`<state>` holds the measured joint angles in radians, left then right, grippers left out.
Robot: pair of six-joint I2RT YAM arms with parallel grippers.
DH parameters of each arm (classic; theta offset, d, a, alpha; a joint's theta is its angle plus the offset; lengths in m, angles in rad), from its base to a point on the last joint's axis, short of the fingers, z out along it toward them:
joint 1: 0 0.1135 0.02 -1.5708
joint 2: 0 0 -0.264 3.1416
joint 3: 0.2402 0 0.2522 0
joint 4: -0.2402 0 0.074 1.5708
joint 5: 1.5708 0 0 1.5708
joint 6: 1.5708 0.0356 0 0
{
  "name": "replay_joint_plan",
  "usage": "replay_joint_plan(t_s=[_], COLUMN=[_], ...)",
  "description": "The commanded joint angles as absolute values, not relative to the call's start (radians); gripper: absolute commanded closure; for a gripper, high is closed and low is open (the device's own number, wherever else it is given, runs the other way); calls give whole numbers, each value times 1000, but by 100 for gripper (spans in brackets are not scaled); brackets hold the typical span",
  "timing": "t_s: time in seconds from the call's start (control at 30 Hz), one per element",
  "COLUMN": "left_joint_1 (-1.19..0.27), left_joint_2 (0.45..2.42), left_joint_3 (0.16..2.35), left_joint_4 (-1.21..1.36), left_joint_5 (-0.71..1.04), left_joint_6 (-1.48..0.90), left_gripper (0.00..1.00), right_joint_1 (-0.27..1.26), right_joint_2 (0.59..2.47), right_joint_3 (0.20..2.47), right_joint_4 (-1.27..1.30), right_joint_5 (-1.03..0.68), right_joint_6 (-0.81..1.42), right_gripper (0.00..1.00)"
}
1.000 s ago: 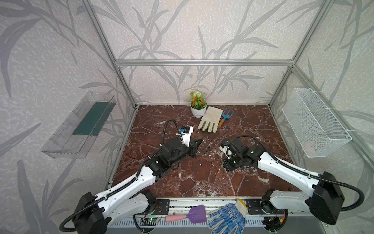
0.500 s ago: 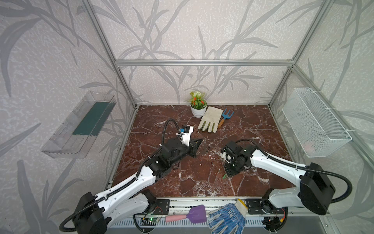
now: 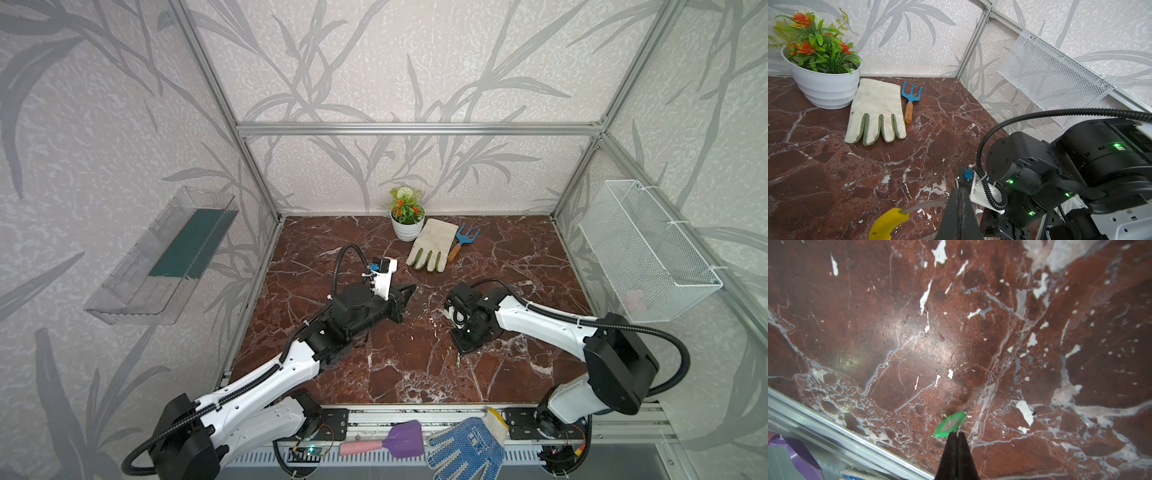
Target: Put the keys on the keyring
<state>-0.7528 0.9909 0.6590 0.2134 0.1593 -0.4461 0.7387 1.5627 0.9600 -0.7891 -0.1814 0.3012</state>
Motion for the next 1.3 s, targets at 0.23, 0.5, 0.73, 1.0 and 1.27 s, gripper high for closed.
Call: replay_joint_plan(t_s=[0.23,0.5,0.73,1.0,1.27], left_joint_1=[-755,-756,-755,-756,-756], left_joint_2=[994,996,998,996,996], left_joint_3=[657,657,657,656,657], left_joint_4=[238,239,238,236,236], left_joint_5=[161,162,164,163,163], left_joint_6=[-445,-446,-446,-446,-446], left_gripper=[100,100,100,100,100], right_joint_1=[741,741,738,739,738], right_joint_2=[1659,1700,1699,1699,1618], right_joint_3=[1052,1076,1061,1012,977], right_joint_4=[-773,-763,-746,-661,-629], right_joint_5=[-177,-200,-181,-193,-159], right_joint_6=[290,302,305,328,347], right_gripper=[100,100,100,95,76])
